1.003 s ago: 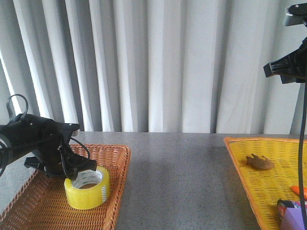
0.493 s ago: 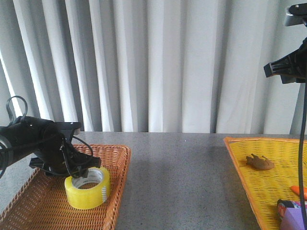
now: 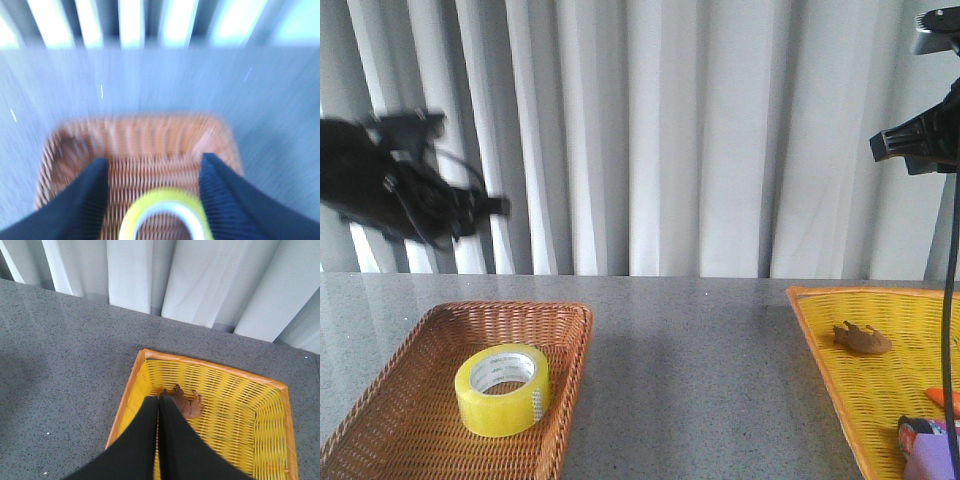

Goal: Transfer tape with both arms
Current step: 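Open the left gripper and raise it out of the basket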

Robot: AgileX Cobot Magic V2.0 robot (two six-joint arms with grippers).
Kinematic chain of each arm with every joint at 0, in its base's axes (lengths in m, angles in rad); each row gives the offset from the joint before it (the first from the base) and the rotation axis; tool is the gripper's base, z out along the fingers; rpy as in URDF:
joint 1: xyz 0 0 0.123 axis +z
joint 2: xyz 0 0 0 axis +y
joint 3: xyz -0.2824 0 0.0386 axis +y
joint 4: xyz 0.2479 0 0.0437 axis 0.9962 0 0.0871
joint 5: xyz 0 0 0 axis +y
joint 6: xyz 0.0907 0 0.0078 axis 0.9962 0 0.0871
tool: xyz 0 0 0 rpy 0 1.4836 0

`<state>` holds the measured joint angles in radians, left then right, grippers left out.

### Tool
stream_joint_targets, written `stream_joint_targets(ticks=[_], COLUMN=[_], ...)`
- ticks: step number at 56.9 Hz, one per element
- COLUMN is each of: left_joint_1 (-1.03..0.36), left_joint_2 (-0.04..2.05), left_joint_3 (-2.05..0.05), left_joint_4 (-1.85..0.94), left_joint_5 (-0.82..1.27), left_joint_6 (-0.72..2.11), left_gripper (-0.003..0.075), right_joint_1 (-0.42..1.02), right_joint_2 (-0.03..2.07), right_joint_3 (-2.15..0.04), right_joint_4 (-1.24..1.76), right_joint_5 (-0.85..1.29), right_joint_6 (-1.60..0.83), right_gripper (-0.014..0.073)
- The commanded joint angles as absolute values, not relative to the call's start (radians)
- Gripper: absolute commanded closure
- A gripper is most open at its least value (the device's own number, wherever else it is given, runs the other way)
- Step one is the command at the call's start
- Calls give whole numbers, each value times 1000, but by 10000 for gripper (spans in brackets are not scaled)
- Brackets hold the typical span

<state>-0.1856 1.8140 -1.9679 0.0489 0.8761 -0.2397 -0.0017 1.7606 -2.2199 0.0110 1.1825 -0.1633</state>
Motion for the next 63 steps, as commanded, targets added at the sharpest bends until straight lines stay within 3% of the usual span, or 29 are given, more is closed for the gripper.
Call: stream_joint_targets(ticks=[1, 13, 29, 63], left_joint_1=[-187, -187, -187, -186], left_joint_2=[1663, 1512, 1415, 1409], left_joint_3=[-2006, -2006, -2006, -2005], left_joint_4=[47, 46, 23, 42], left_joint_5=[792, 802, 866, 891], left_joint_6=[-239, -131, -119, -118], left_gripper=[460, 725, 727, 727], right_joint_1=[-6, -6, -6, -6], right_joint_2=[1716, 1716, 1716, 1716], right_joint_3=[-2248, -2248, -2248, -2248], right_joint_4=[10, 10, 10, 10], right_joint_5=[1121, 1121, 1121, 1121], right_joint_6=[-163, -163, -163, -163], right_gripper=[602, 602, 602, 601])
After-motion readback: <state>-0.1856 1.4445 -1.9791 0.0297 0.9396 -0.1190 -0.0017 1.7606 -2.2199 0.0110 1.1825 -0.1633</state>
